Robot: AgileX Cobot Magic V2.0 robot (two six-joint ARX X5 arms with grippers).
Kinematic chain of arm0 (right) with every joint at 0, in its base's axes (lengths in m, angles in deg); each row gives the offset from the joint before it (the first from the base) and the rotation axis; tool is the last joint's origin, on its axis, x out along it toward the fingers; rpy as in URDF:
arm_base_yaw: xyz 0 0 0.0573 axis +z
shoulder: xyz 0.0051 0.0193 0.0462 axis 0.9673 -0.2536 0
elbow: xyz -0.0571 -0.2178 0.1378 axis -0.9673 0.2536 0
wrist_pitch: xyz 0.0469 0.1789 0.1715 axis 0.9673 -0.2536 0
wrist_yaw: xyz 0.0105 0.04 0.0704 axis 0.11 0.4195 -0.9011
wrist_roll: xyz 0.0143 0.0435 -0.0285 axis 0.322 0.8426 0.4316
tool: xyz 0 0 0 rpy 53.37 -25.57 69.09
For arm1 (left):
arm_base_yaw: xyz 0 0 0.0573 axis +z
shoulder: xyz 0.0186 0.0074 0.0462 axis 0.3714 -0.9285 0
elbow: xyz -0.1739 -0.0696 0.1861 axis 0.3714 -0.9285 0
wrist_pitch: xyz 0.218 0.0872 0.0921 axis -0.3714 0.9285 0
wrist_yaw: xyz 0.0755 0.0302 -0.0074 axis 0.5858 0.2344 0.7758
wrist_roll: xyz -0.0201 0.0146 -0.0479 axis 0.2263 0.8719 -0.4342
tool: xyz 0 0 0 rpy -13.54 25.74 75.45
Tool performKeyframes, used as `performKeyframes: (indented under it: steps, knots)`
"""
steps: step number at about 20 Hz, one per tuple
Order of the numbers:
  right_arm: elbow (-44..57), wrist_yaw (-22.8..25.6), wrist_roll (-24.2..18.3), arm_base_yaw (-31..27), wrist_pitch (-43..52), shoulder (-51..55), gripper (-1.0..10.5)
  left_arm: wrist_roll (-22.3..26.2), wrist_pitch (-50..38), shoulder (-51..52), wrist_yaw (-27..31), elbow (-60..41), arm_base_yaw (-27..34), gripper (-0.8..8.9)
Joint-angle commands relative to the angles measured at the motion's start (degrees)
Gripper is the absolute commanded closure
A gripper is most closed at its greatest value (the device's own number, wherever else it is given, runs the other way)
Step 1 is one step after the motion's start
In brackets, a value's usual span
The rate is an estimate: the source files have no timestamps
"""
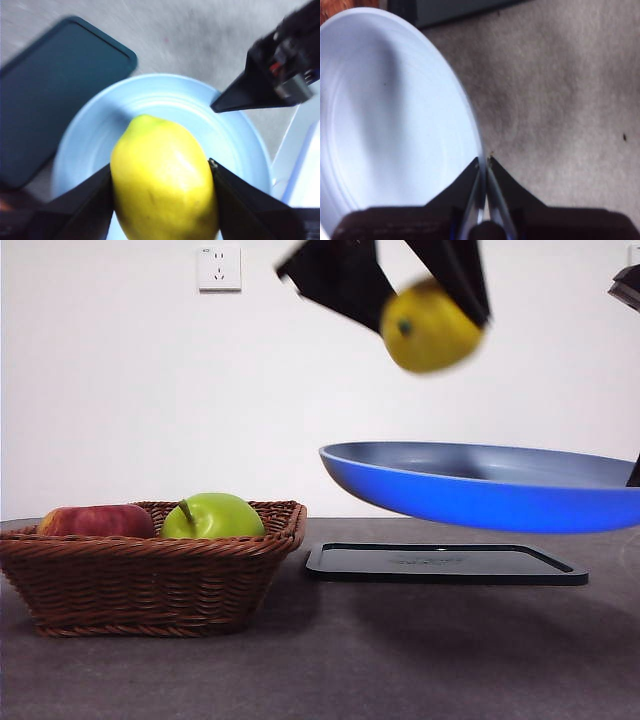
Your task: Take the lemon from the basket,put the lemon in the plate,hand out the plate
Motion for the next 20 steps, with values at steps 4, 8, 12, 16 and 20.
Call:
performKeyframes:
  steps: [4, 8, 12, 16, 20]
  knots:
    - [-1.01, -0.52, 0.37, 0.15, -0.66, -0.46, 9.4, 0.52, -0.35, -7.56, 0.44, 0.81, -1.92, 5.92]
    - [-1.01, -0.5, -0.13, 0.15, -1.14, -0.46, 9.4, 0.52, 0.68, -9.49, 0.31, 0.81, -2.03, 5.17]
    - [-1.01, -0.5, -0.33, 0.15, -1.14, -0.46, 9.4, 0.5, 0.79, -9.49, 0.11, 0.81, -2.58, 4.05]
    - [-1.01, -0.48, -0.31, 0.15, -1.36, -0.46, 9.4, 0.2, 1.33, -9.01, 0.15, 0.85, -2.56, 4.01]
    - [-1.05, -0.5, 0.13, 0.13, -3.23, -1.79, 9.4, 0.17, 3.3, -4.09, 0.15, 0.9, -1.16, 4.02]
